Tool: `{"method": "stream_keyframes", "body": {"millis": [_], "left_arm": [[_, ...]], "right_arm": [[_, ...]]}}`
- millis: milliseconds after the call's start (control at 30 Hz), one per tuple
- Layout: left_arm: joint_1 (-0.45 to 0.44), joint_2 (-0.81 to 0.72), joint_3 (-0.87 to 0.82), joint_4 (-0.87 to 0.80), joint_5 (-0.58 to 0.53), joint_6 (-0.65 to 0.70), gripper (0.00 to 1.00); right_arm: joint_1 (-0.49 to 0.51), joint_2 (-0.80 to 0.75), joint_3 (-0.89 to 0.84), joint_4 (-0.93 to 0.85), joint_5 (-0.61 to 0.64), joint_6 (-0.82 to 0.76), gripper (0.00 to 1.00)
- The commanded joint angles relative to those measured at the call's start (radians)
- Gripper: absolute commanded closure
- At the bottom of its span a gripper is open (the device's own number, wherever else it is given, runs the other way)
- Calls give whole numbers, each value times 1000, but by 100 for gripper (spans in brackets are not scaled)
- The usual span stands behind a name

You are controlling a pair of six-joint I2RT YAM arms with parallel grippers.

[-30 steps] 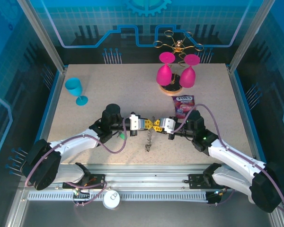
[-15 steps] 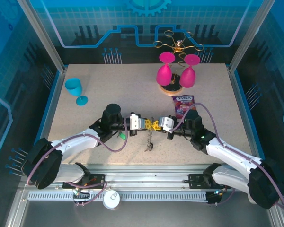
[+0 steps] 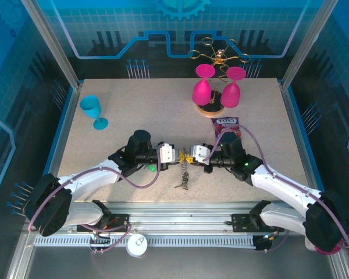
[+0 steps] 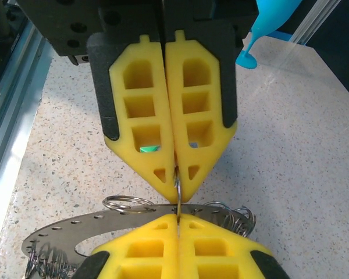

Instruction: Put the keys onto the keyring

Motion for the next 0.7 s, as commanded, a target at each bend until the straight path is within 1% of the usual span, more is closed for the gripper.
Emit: {"method": "stream_keyframes", "body": {"millis": [0, 100, 167, 233, 267, 300, 467, 667], "left_arm": [[3, -19, 37, -72, -57, 46, 99], [1, -21, 35, -82, -59, 51, 100], [0, -28, 19, -53, -60, 41, 100], [0, -36, -5, -2, -52, 26, 100], [1, -41, -17, 25, -47, 19, 100], [0, -46, -32, 61, -43, 9, 100], [2, -56, -76, 161, 2, -22, 100], [1, -55, -87, 194, 55, -40, 100]], "right_arm": [[35, 5, 44, -12, -32, -21, 100], [38, 6, 29, 27, -24, -4, 100], [34, -11, -14, 104, -18, 7, 99], [20, -29, -79, 216, -13, 43, 78], [8, -35, -105, 278, -23, 57, 74], [-6, -39, -130, 318, -41, 71, 73], [-24, -44, -171, 374, -82, 86, 72], [-24, -34, -169, 385, -87, 84, 75]]}}
